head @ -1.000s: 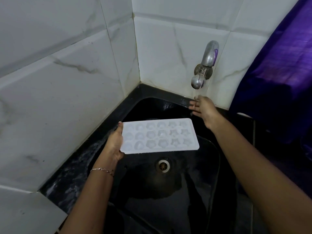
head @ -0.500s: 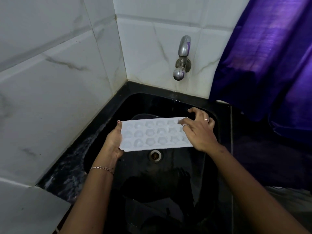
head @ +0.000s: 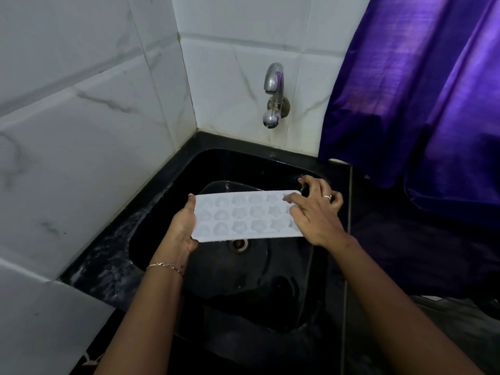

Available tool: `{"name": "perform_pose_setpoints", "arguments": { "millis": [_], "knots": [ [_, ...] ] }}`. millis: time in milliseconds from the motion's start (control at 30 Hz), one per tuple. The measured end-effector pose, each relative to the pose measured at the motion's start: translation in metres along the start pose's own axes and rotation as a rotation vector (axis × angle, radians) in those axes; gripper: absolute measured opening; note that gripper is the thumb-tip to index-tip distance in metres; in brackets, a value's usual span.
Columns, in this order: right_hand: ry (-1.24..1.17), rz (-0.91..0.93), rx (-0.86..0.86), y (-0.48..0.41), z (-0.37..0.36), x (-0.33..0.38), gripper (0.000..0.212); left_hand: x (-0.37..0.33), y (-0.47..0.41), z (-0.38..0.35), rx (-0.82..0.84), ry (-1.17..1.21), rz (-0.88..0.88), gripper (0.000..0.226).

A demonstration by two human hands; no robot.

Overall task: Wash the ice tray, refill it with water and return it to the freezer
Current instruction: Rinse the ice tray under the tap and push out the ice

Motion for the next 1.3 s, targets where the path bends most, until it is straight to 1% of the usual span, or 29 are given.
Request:
{"name": "perform_pose_setpoints", "arguments": {
  "millis": [133, 333, 400, 500, 567, 667, 833, 1000, 1200, 1300],
  "knots": [
    [-0.019, 0.017, -0.032, 0.01, 0.004, -0.009, 0.058, 0.006, 0.019, -0.008, -0.013, 0.01, -0.017, 0.046],
    [0.089, 0.011, -0.072, 0.025, 0.015, -0.018, 0.045, 0.021, 0.043, -0.012, -0.056, 0.015, -0.007, 0.046],
    [0.057, 0.021, -0.054, 0.029, 0.018, -0.02, 0.044, 0.025, 0.048, -0.012, -0.052, 0.01, -0.008, 0.046],
    [-0.041, 0.049, -0.008, 0.031, 0.023, -0.021, 0.047, 0.025, 0.054, -0.012, -0.047, 0.01, -0.018, 0.046],
    [-0.082, 0.053, -0.013, 0.03, 0.027, -0.022, 0.048, 0.022, 0.057, -0.014, -0.056, 0.013, -0.033, 0.045],
    [-0.06, 0.056, -0.053, 0.032, 0.029, -0.022, 0.046, 0.019, 0.059, -0.019, -0.055, 0.005, -0.036, 0.045],
    [-0.137, 0.166, -0.065, 0.032, 0.029, -0.013, 0.05, 0.018, 0.054, -0.018, -0.052, -0.012, -0.026, 0.045],
    [-0.041, 0.213, -0.054, 0.023, 0.027, 0.005, 0.058, 0.016, 0.047, -0.019, -0.037, -0.019, -0.014, 0.045],
    [-0.007, 0.2, -0.016, 0.015, 0.013, 0.008, 0.059, 0.014, 0.037, -0.021, -0.027, -0.031, -0.02, 0.045],
    [0.032, 0.176, -0.045, 0.012, 0.011, 0.006, 0.055, 0.01, 0.032, -0.023, -0.013, -0.015, -0.026, 0.045]
  ]
}}
Point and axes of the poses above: each hand's wrist, its own y-axis away from the middle knuckle, its own z-axis out of the back of the hand, x = y × z, the point moved 4 cm from there along -y, towards the middle knuckle, and after that the axes turned 6 degrees about y, right-handed, at the moved point
